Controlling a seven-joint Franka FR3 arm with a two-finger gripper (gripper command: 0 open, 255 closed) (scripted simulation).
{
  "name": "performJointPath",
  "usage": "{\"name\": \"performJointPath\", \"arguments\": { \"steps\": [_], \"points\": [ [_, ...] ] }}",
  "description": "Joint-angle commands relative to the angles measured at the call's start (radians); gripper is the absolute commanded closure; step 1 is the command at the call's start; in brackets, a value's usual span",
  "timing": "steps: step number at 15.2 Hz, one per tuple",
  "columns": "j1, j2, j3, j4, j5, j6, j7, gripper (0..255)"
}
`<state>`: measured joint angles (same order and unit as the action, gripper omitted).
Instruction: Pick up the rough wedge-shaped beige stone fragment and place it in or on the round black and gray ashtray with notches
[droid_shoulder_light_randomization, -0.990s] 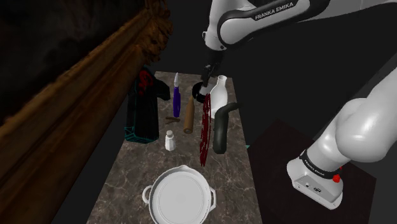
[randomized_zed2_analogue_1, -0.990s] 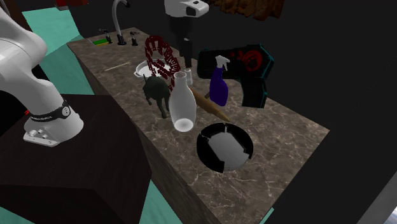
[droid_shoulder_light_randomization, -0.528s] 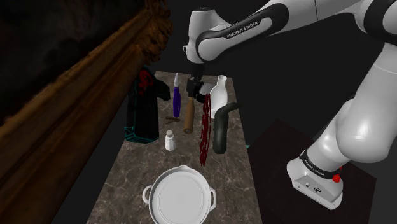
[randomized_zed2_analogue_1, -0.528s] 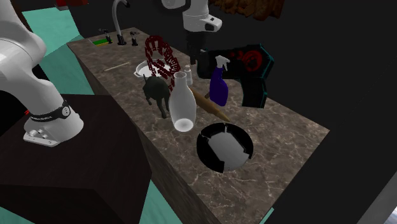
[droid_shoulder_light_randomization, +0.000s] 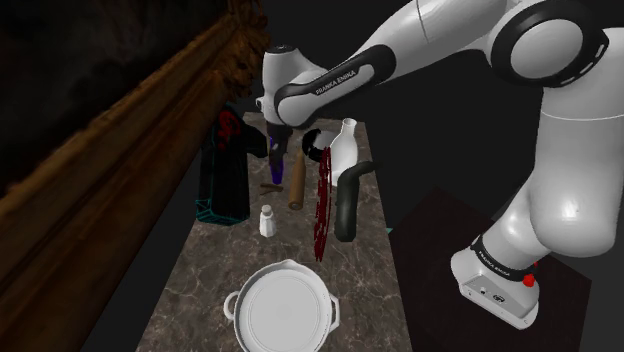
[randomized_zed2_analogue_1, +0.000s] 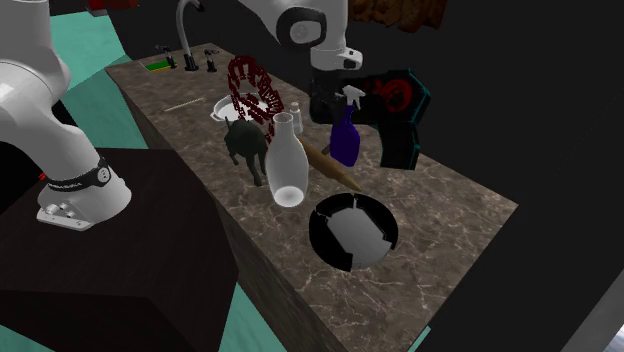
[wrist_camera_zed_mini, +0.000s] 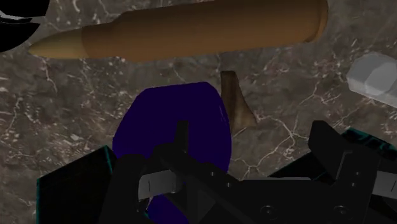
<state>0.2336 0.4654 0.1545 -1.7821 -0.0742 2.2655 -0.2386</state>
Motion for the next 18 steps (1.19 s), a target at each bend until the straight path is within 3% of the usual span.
{"name": "performJointPath", "arguments": {
  "steps": [1,4,5,18],
  "points": [
    [0.021,0.081,0.008,0.068,-0.017,-0.006,-0.014,0],
    [0.056,0.187,0.008,0.170,-0.035,-0.012,-0.041,0],
    [0.009,0.137,-0.004,0.064,-0.019,0.508,-0.044,0],
    [0.044,0.082,-0.036,-0.143,-0.080,0.319,-0.054,0]
  ]
}}
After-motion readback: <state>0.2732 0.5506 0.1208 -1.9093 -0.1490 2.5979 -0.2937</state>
